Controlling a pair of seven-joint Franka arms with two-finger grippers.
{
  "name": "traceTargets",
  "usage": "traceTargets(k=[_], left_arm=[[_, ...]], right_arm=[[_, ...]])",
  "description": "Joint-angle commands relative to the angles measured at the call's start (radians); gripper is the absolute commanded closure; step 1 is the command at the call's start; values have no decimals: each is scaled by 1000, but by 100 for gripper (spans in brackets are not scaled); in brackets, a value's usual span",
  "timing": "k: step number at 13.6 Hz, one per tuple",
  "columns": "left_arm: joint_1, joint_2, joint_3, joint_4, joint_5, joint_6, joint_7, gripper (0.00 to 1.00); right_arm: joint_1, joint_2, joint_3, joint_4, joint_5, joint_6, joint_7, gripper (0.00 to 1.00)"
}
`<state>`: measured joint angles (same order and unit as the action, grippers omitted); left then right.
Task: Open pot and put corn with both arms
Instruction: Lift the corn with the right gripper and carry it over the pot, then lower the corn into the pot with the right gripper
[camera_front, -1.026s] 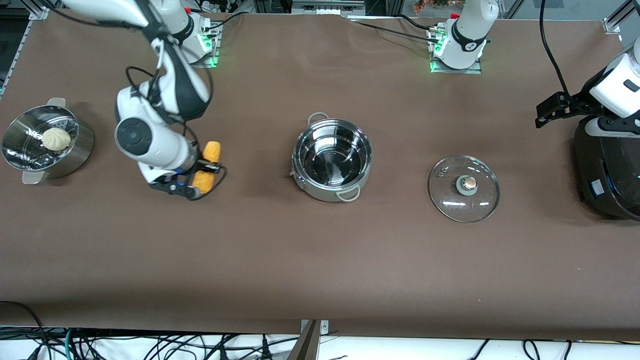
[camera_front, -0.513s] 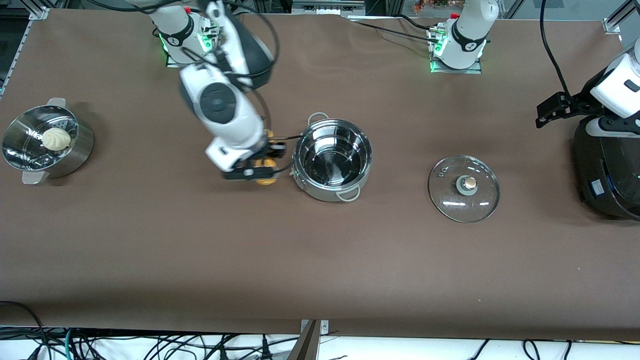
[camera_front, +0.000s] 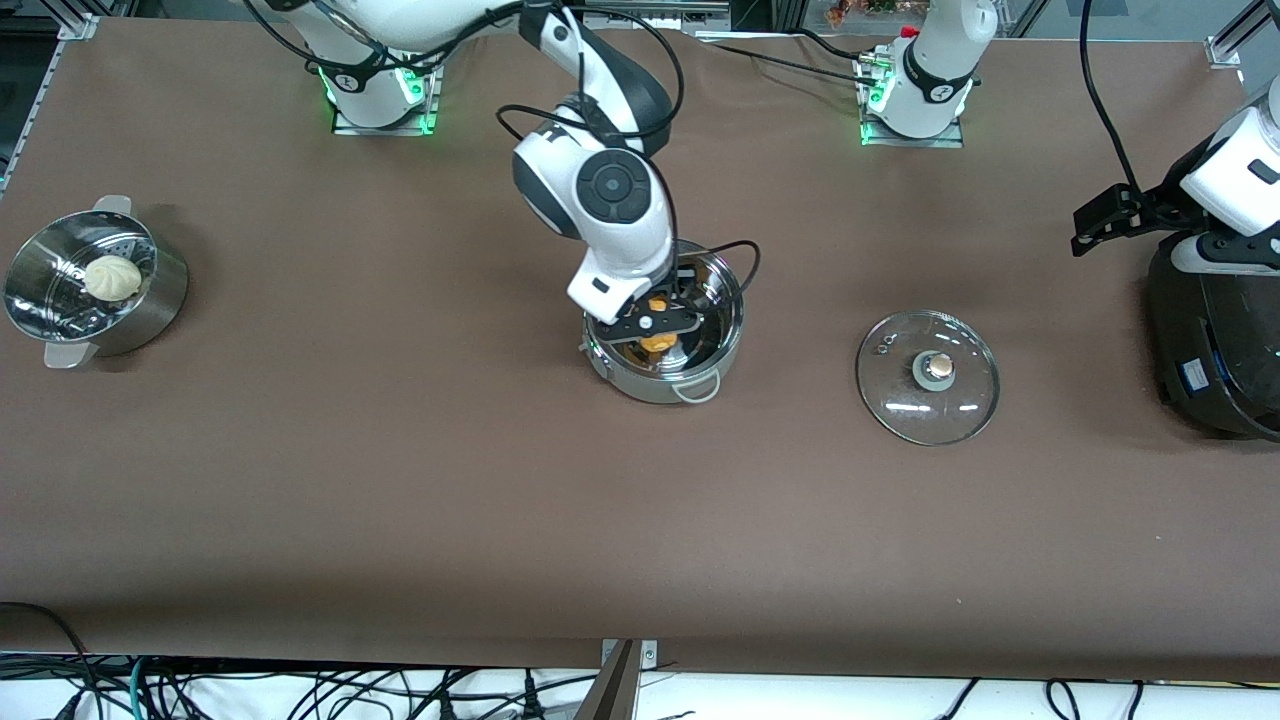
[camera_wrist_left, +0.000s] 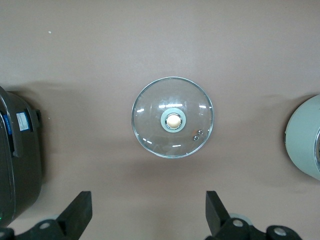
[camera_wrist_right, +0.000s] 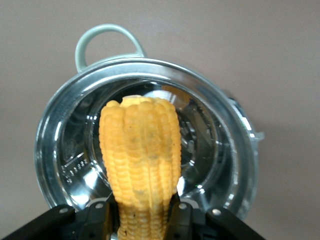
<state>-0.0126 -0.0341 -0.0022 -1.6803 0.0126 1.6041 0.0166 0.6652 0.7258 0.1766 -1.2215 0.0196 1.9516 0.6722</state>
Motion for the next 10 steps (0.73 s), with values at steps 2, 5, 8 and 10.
traceTargets(k=[2, 5, 8, 10], left_arm=[[11, 0, -8, 10, -5, -10, 3, 0], [11, -1, -8, 10, -5, -10, 3, 0], [11, -1, -8, 10, -5, -10, 3, 0], [11, -1, -8, 10, -5, -10, 3, 0]], right_arm=[[19, 64, -3, 59, 2, 47, 55, 100], [25, 93, -3, 59, 0, 67, 66, 100], [27, 116, -3, 57, -1, 81, 67, 100], [25, 127, -3, 57, -1, 110, 66, 100]])
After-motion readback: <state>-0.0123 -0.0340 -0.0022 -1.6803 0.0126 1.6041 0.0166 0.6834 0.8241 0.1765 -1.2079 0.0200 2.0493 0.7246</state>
